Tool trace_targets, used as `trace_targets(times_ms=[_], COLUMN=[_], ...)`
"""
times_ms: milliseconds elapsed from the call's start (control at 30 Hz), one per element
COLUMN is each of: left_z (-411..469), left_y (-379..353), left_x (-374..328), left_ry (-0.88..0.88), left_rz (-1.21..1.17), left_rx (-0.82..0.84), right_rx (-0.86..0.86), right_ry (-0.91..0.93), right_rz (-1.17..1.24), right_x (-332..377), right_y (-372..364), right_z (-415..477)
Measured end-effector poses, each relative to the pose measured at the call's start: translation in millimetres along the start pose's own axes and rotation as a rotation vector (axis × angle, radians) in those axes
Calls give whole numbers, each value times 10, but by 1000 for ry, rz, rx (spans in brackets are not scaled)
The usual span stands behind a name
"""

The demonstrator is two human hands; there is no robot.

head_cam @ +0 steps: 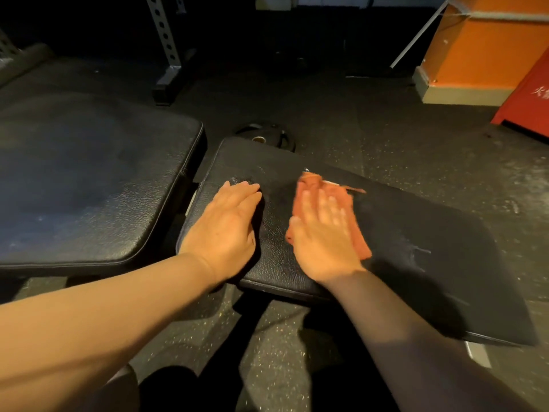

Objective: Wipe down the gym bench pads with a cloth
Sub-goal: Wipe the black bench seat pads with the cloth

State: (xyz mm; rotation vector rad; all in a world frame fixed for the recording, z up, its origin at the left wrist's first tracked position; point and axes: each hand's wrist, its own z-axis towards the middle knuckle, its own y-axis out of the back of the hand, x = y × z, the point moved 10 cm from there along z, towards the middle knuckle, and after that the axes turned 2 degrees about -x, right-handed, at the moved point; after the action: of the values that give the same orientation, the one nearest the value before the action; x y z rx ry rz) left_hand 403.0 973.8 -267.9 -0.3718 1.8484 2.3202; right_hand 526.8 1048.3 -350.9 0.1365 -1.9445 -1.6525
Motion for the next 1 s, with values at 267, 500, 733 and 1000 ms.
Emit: trace_targets(times_ms=[267, 500, 733, 1000], left_z=[-184, -204, -248, -251], left_y=[287, 257, 222, 216], left_x=[368, 601, 630, 676], left_ry=[102, 171, 182, 190], left_rz=[-47, -184, -240, -279], left_rx=[-89, -178, -176, -173], right_rx=[-20, 0, 5, -16], right_ry=[405, 263, 258, 344], right_rz=[-92, 68, -4, 51], right_x=[249, 1062, 873, 996], right_y=[28, 73, 85, 37], right_z=[-702, -428, -263, -278])
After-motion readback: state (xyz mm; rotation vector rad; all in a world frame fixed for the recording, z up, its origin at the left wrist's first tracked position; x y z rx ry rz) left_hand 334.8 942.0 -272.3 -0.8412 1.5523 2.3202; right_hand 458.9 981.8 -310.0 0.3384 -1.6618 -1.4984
